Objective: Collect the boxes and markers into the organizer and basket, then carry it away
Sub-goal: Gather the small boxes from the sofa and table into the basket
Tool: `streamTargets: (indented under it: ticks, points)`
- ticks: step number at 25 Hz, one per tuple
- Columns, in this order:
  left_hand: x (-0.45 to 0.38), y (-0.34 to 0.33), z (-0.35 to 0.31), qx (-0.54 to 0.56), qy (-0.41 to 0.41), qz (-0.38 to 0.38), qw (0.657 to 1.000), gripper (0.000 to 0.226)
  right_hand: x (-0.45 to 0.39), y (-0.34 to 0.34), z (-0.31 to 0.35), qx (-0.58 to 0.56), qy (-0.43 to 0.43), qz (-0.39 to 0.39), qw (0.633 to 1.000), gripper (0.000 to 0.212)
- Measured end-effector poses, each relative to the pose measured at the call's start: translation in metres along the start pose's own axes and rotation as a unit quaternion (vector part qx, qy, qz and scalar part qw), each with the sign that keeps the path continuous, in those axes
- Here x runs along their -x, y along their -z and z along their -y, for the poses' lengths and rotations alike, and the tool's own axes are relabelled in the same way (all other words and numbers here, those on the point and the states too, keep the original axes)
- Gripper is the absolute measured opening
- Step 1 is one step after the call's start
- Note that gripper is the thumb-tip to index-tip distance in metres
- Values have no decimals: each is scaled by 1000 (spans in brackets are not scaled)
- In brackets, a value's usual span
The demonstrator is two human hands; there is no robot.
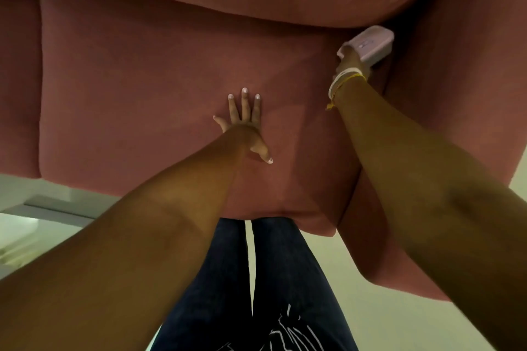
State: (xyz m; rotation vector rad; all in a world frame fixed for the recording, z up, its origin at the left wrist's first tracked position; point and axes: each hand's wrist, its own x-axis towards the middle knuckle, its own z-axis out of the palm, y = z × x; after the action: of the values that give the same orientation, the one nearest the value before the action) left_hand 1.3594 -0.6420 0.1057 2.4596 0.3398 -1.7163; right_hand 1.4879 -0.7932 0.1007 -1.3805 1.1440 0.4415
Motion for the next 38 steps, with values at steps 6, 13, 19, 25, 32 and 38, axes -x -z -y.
streamTargets:
  ticks: [6,13,19,25,32,38]
  points:
    - [44,3,36,389,-51,-93,915,71,44,3,-90,153,11,19,988,51]
    - [113,-47,144,736,84,-34,671,46,174,-42,-150,327,-5,201,923,25]
    - [155,-98,262,782,82,-65,615,32,278,-112,-218,436,11,290,852,23]
    - [188,-179,414,810,75,-109,572,35,383,-202,-341,467,13,320,825,23]
    - [232,-302,595,893,151,-141,400,49,515,-305,-493,542,-16,400,739,13]
    - [242,-359,683,941,193,-175,214,55,585,-397,-571,659,42,438,610,17]
